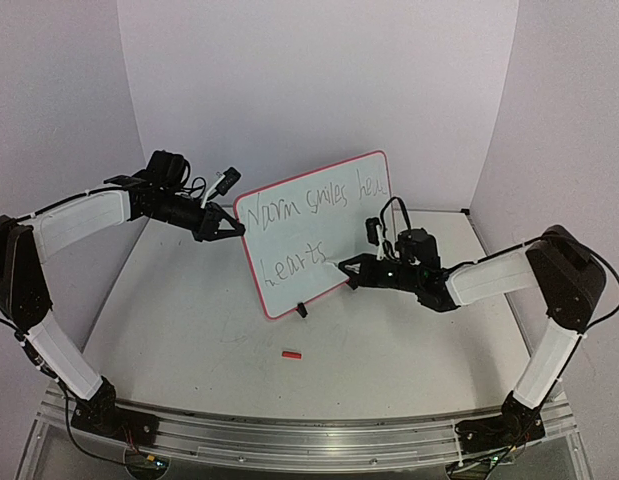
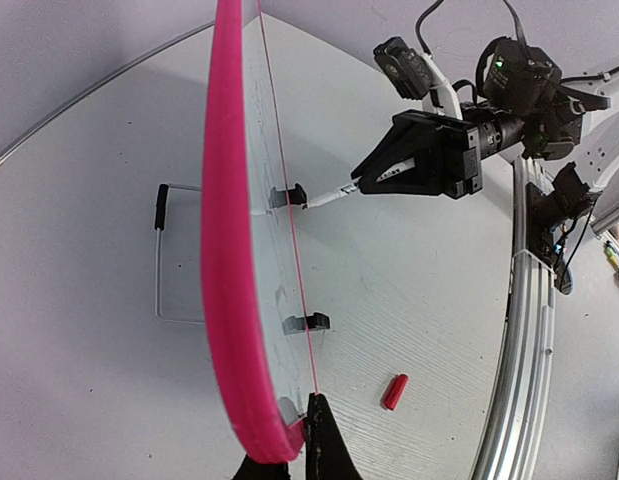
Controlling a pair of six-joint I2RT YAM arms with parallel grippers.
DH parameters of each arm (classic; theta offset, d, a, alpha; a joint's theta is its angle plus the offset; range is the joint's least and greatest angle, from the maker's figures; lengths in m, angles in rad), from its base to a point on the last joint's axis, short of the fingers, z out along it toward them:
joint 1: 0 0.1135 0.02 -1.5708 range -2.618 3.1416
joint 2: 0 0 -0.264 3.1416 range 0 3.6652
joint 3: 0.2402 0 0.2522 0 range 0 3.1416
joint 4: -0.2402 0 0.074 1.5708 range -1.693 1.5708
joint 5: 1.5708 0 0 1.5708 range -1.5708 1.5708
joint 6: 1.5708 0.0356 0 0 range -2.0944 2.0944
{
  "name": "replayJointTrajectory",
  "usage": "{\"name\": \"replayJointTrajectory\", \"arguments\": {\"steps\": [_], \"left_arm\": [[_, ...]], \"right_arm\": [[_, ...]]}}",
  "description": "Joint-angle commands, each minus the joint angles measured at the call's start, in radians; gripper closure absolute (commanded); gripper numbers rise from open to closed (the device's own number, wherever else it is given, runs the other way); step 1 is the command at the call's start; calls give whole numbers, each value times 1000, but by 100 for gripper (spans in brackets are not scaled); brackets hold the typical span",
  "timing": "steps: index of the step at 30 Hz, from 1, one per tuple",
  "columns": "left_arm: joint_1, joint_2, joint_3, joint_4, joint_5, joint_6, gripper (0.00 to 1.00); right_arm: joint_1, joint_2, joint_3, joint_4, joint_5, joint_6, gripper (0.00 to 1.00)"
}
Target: Write a sentence on the whiteboard
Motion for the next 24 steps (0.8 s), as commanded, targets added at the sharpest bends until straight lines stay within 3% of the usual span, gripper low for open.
{"name": "replayJointTrajectory", "arguments": {"steps": [1, 24], "left_arm": [[-11, -10, -15, -42, -66, 82, 100], [-10, -11, -16, -42, -69, 82, 100]], "right_arm": [[-3, -101, -34, 29, 90, 10, 100], [-21, 20, 49, 2, 153, 15, 100]]}}
